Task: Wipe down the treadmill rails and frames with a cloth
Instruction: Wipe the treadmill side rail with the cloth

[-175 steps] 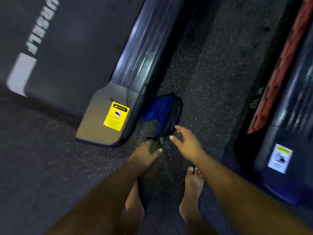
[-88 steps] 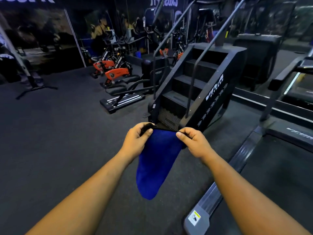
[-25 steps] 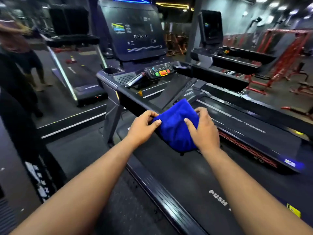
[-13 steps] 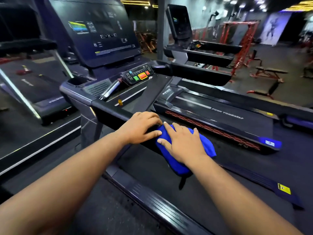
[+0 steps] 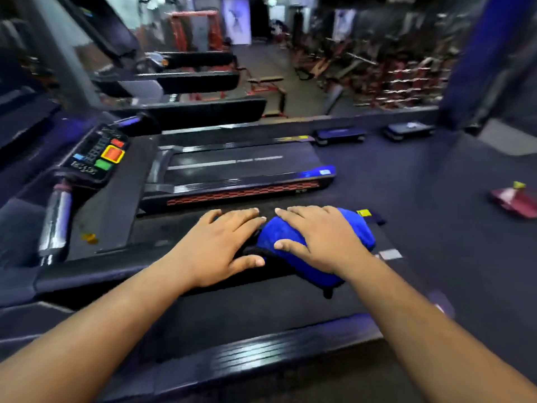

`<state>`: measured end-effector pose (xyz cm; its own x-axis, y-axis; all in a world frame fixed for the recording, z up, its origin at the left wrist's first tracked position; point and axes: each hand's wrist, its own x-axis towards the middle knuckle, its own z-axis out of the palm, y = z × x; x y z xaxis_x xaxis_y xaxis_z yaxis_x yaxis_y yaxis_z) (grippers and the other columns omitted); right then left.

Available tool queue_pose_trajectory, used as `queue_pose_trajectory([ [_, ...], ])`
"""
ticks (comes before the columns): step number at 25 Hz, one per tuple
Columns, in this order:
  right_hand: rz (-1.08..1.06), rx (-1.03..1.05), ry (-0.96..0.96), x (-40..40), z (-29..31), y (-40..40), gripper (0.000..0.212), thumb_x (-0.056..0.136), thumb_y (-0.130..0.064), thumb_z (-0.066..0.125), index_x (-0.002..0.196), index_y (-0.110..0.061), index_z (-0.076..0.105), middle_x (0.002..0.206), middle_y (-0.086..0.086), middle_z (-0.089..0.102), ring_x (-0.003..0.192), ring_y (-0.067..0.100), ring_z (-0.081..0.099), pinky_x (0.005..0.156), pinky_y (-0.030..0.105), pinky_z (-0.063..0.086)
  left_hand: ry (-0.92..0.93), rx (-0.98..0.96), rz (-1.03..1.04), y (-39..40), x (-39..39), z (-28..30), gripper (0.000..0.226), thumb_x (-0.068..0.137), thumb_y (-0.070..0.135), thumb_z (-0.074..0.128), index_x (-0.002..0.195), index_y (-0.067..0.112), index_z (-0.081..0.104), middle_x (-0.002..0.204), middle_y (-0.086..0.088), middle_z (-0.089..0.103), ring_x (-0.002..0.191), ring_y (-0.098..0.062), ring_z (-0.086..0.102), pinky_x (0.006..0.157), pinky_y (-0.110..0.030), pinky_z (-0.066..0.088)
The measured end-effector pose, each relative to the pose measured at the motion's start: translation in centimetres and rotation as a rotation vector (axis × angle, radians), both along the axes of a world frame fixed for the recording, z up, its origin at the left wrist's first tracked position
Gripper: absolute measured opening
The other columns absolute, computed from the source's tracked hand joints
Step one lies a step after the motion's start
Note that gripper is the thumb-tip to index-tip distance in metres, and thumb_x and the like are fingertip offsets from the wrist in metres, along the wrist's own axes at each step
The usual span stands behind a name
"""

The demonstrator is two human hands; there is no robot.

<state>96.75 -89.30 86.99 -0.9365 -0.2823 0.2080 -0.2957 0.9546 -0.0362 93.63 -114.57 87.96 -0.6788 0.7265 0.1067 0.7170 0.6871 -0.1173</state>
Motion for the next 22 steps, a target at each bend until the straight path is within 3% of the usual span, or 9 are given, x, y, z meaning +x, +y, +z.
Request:
queue_pose_trajectory([
  [3,-0.334,-0.108,0.123,3.4,-2.8,-5.7,0.074,0.091,-0.072,0.024,0.149,-0.030,0.041,0.152,-0.001,0.045,0.140,0.023,0.040,0.115,0.051,0.027,-0.040,-0.033,-0.062,-2.4,-0.3,-0.1,0.092,0.086,0.084,0.013,0.156,0.026,0.018,0.164,0.003,0.020,0.149,-0.014,0.024,0.118,-0.051,0.025],
  [7,-0.255,0.028,0.167,4.1,-3.7,-3.1,0.072,0.087,-0.074,0.035,0.147,-0.034,0.042,0.152,-0.003,0.044,0.140,0.021,0.040,0.114,0.054,0.025,-0.074,-0.096,-0.145,-5.5,-0.6,-0.7,0.098,0.081,0.088,0.005,0.158,0.027,0.005,0.166,0.007,0.004,0.152,-0.010,0.010,0.122,-0.051,0.013],
  [9,-0.402,-0.139,0.187,2.4,-2.3,-1.4,0.067,0.085,-0.072,0.034,0.137,-0.035,0.054,0.142,-0.005,0.054,0.138,0.019,0.042,0.114,0.056,0.024,-0.058,-0.088,-0.152,-6.6,-0.5,-0.9,0.100,0.083,0.089,0.008,0.159,0.024,0.007,0.166,0.006,0.004,0.152,-0.011,0.011,0.121,-0.053,0.016],
  [11,-0.627,-0.286,0.313,1.9,-3.0,-5.2,0.058,0.089,-0.066,0.034,0.128,-0.034,0.062,0.135,-0.008,0.059,0.136,0.018,0.043,0.115,0.057,0.022,-0.023,-0.057,-0.154,-7.5,-0.7,-1.4,0.100,0.084,0.088,0.014,0.159,0.021,0.009,0.165,0.004,0.007,0.151,-0.012,0.013,0.120,-0.054,0.018],
  [14,-0.454,-0.264,0.358,3.2,-5.2,-13.4,0.058,0.092,-0.064,0.036,0.139,-0.033,0.053,0.145,-0.009,0.051,0.140,0.019,0.038,0.117,0.059,0.013,-0.052,-0.078,-0.187,-8.8,-1.4,-1.3,0.107,0.081,0.090,0.013,0.158,0.018,-0.001,0.165,0.003,0.004,0.151,-0.013,0.010,0.121,-0.053,0.016],
  [17,-0.402,-0.160,0.340,2.9,-4.9,-8.4,0.061,0.089,-0.064,0.037,0.140,-0.033,0.053,0.147,-0.002,0.049,0.141,0.023,0.039,0.117,0.060,0.013,-0.074,-0.136,-0.287,-9.3,-2.2,-0.8,0.110,0.076,0.094,0.006,0.156,0.022,-0.012,0.164,0.007,-0.011,0.151,-0.010,-0.006,0.123,-0.054,0.009],
  [19,-0.680,-0.344,0.412,1.8,-4.6,-7.1,0.058,0.088,-0.056,0.036,0.137,-0.033,0.056,0.151,0.000,0.045,0.146,0.026,0.030,0.116,0.065,0.010,-0.110,-0.134,-0.347,-9.1,-2.6,-0.6,0.109,0.074,0.094,0.007,0.155,0.025,-0.016,0.163,0.009,-0.019,0.150,-0.007,-0.015,0.124,-0.050,0.003],
  [21,-0.921,-0.674,0.529,1.1,-5.9,-12.6,0.057,0.089,-0.051,0.038,0.141,-0.031,0.052,0.160,0.002,0.030,0.152,0.028,0.012,0.118,0.063,0.007,-0.175,-0.091,-0.390,-9.3,-2.7,-0.5,0.111,0.073,0.095,0.008,0.153,0.025,-0.023,0.159,0.012,-0.029,0.147,-0.004,-0.024,0.123,-0.043,-0.004],
  [22,-0.916,-0.814,0.577,0.9,-6.6,-16.8,0.058,0.090,-0.051,0.040,0.145,-0.031,0.046,0.164,0.002,0.020,0.153,0.028,0.003,0.119,0.059,0.006,-0.205,-0.068,-0.411,-9.4,-2.8,-0.5,0.112,0.072,0.095,0.007,0.152,0.023,-0.026,0.158,0.011,-0.032,0.145,-0.003,-0.027,0.123,-0.041,-0.007],
])
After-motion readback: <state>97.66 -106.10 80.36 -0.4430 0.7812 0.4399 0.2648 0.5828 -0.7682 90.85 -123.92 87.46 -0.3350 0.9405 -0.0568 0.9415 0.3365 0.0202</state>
